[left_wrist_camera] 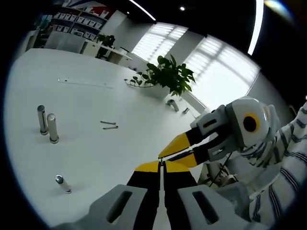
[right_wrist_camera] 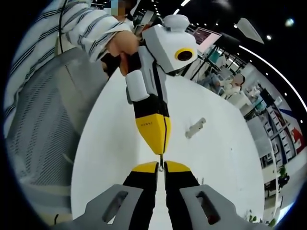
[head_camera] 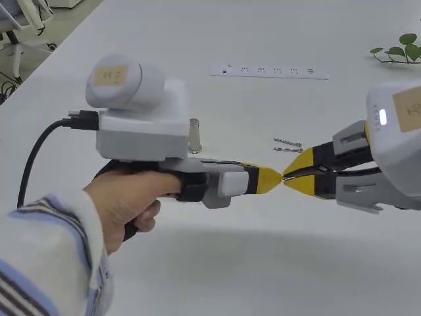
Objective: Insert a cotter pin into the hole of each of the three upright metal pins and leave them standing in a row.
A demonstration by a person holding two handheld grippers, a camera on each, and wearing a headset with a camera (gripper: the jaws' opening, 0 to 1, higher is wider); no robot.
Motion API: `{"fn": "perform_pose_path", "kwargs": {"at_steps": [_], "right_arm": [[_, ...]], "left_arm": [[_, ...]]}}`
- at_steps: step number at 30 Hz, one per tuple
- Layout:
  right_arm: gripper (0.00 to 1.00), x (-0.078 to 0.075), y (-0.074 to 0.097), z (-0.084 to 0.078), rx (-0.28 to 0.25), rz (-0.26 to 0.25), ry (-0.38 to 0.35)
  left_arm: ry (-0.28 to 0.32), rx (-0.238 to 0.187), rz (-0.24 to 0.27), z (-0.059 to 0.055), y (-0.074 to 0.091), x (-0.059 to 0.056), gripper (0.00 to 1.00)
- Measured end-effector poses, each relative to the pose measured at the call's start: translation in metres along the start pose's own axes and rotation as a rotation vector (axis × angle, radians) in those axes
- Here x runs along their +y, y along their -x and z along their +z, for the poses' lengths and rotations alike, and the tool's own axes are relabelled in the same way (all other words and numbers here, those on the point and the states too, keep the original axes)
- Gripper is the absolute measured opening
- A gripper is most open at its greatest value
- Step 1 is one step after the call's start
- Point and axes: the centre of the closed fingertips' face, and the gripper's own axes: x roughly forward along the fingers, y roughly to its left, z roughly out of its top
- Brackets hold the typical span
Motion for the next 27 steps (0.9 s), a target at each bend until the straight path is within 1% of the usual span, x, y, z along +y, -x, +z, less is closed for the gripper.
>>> {"fn": "perform_pose_path", "kwargs": {"at_steps": [1,3,5,9,10,11,12,13,14,15,16,18,20,21,22,27], "right_arm": [[0.08,0.0,0.0,0.0,-0.002,0.0,-0.004],[0.08,0.002,0.002,0.003,-0.022,0.006,-0.022],[0.08,0.001,0.003,0.004,-0.027,0.004,-0.032],[0.11,0.002,0.005,0.005,-0.046,0.017,-0.078],[0.1,0.004,0.006,0.004,-0.043,0.035,-0.107],[0.1,0.002,0.005,0.001,-0.045,0.034,-0.114],[0.1,0.004,0.006,0.0,-0.052,0.046,-0.128],[0.1,0.006,0.007,0.002,-0.067,0.061,-0.16],[0.1,0.007,0.008,0.003,-0.087,0.075,-0.192],[0.1,0.008,0.01,0.004,-0.094,0.082,-0.203],[0.1,0.009,0.011,0.004,-0.099,0.094,-0.215],[0.1,0.01,0.014,0.004,-0.108,0.105,-0.228],[0.1,0.013,0.016,0.004,-0.11,0.121,-0.242],[0.09,0.015,0.017,0.004,-0.111,0.131,-0.243],[0.09,0.017,0.018,0.004,-0.115,0.139,-0.252],[0.09,0.028,0.02,0.011,-0.148,0.189,-0.277]], "left_arm": [[-0.003,0.001,0.001,0.0,0.0,0.0,0.0],[-0.01,0.001,-0.002,0.0,0.001,-0.001,0.0],[-0.025,0.004,-0.001,-0.001,0.001,-0.001,0.0],[-0.076,0.008,-0.022,-0.001,0.003,-0.005,0.0],[-0.116,0.008,-0.032,-0.001,0.004,-0.007,0.0],[-0.15,0.007,-0.042,0.0,0.005,-0.009,0.0],[-0.168,0.008,-0.05,0.0,0.006,-0.011,0.0],[-0.182,0.011,-0.055,0.0,0.007,-0.013,0.0],[-0.218,0.014,-0.068,-0.001,0.008,-0.015,0.0],[-0.245,0.017,-0.079,-0.001,0.008,-0.016,0.0],[-0.286,0.012,-0.101,-0.001,0.009,-0.02,0.0],[-0.331,0.016,-0.115,-0.002,0.011,-0.022,0.0],[-0.381,0.031,-0.135,-0.005,0.014,-0.023,0.0],[-0.397,0.036,-0.144,-0.006,0.015,-0.024,0.0],[-0.43,0.04,-0.16,-0.008,0.016,-0.026,0.0],[-0.472,0.029,-0.207,-0.01,0.019,-0.034,0.0]]}}
